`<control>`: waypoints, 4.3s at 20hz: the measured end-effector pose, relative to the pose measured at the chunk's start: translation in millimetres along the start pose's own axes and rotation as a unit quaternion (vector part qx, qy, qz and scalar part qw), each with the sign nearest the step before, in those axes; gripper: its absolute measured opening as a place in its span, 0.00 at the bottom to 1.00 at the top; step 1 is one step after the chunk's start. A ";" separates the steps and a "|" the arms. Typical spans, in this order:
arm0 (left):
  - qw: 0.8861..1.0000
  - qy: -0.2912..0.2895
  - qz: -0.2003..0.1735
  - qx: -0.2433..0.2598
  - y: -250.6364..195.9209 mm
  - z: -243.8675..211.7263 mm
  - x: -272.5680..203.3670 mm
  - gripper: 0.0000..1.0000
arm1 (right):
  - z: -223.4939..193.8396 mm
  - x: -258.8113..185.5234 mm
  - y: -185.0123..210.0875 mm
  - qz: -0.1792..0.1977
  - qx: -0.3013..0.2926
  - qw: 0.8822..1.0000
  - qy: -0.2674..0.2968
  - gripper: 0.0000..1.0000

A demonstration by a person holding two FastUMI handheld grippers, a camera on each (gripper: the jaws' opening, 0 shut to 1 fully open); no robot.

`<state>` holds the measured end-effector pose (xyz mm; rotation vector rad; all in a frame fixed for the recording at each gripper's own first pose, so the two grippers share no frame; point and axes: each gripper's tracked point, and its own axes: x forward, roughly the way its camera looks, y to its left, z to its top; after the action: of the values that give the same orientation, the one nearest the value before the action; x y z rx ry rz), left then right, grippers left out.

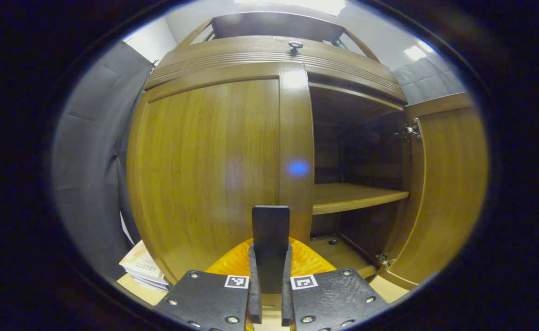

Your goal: Open the right door of the double-door shoe cabinet with the right hand, and open the left door with the left hand.

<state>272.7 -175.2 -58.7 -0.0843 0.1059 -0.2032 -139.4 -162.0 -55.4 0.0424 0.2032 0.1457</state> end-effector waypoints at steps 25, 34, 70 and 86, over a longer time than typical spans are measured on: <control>0.995 0.004 0.097 0.024 115.1 -1.1 -168.2 0.16 | -0.1 19.3 99.3 0.141 -0.001 0.990 -0.010 0.98; 0.992 0.003 0.125 0.016 161.2 -3.5 -187.3 0.17 | -3.1 30.2 129.9 0.163 -0.008 0.987 -0.004 0.98; 0.996 -0.033 0.082 0.003 115.1 19.2 -326.7 0.17 | 28.5 -25.0 84.1 0.070 -0.011 0.997 -0.040 0.93; 0.991 -0.037 0.132 0.009 118.6 7.2 -373.1 0.84 | 22.1 -47.3 81.0 0.055 0.000 0.998 -0.036 0.98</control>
<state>-66.6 17.8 -26.8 -0.0594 0.0408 0.0627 -192.1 -89.6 -19.8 0.0579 0.1282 0.2528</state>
